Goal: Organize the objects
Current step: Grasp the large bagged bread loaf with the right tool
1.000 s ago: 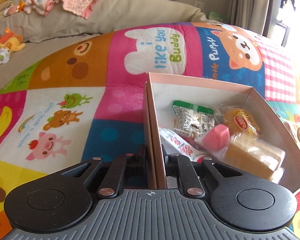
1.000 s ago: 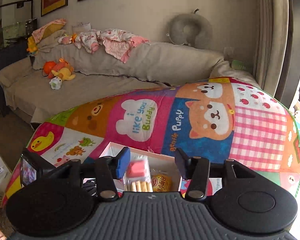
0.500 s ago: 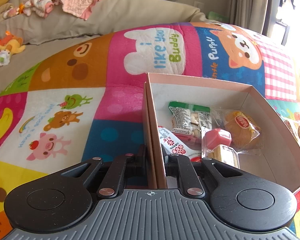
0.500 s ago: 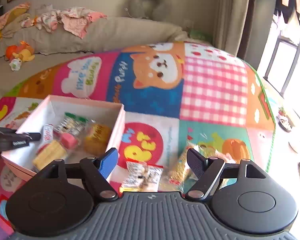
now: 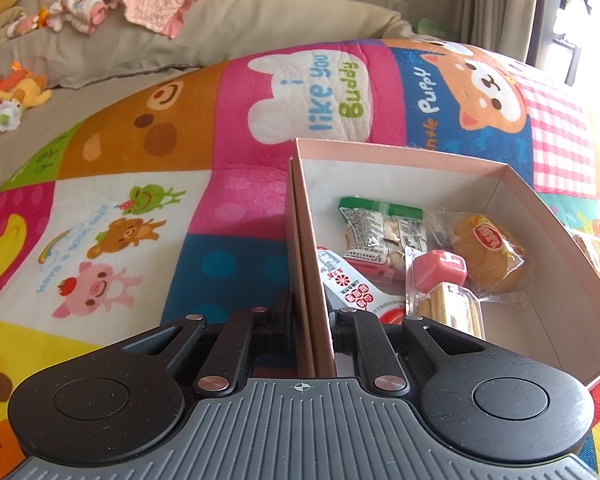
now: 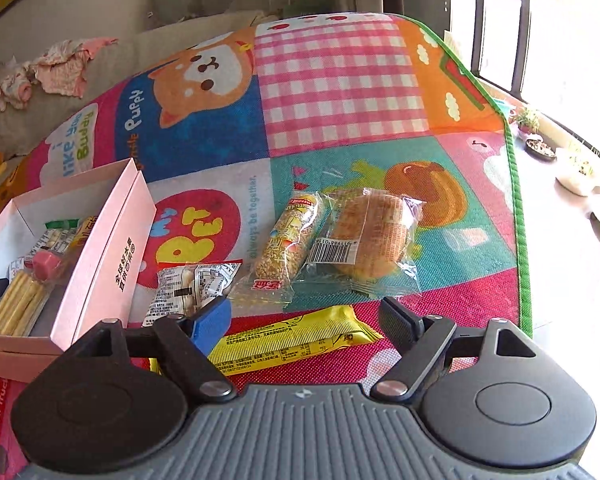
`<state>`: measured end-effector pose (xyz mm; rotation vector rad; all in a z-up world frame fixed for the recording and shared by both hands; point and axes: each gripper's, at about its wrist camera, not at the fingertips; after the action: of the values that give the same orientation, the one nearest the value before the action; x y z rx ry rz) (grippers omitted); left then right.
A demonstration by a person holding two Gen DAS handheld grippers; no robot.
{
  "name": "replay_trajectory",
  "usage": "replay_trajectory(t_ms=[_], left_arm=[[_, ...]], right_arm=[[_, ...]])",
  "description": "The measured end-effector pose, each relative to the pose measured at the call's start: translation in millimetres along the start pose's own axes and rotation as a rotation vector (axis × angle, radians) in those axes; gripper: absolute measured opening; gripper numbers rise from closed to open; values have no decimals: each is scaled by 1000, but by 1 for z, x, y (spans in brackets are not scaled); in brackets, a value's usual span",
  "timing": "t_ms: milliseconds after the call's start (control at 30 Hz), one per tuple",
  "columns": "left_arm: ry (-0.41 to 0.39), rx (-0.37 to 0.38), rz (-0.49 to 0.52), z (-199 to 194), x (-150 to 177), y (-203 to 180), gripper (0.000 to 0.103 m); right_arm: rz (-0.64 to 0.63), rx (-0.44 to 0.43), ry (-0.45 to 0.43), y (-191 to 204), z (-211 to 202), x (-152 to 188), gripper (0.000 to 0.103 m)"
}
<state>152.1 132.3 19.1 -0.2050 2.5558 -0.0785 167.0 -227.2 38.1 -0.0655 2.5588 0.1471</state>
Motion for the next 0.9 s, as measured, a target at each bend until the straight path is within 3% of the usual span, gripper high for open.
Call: replay_trajectory(t_ms=[100, 233, 400, 467, 600, 633, 733, 900], left_arm=[[0, 0, 0, 0, 0, 0, 13], [0, 0, 0, 0, 0, 0, 13], [0, 7, -2, 1, 0, 0, 14], [0, 8, -2, 1, 0, 0, 14], [-1, 6, 1, 1, 1, 0, 14], [-2, 4, 3, 1, 1, 0, 14], [-3, 1, 6, 1, 2, -1, 14], [-4, 1, 6, 1, 2, -1, 14]], right_arm=[[18, -39, 3, -6, 0, 4, 86], [8, -21, 10, 0, 7, -3, 86], [95, -10, -16, -10, 17, -45, 86], [116, 50, -22, -19, 27, -63, 86], [166, 79, 74, -46, 58, -85, 85], [178, 63, 92, -52, 63, -84, 83], [150, 21, 97, -52, 61, -75, 59], [4, 66, 90, -34, 34, -51, 52]])
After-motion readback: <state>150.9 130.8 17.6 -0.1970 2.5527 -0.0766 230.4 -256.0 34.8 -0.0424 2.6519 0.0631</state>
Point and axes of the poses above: each gripper's, at about its wrist camera, not at the fingertips, and z roughly the way its jaws point, y to its left, x to its underside, and after that the axes turned 14 degrees about y, right-handed
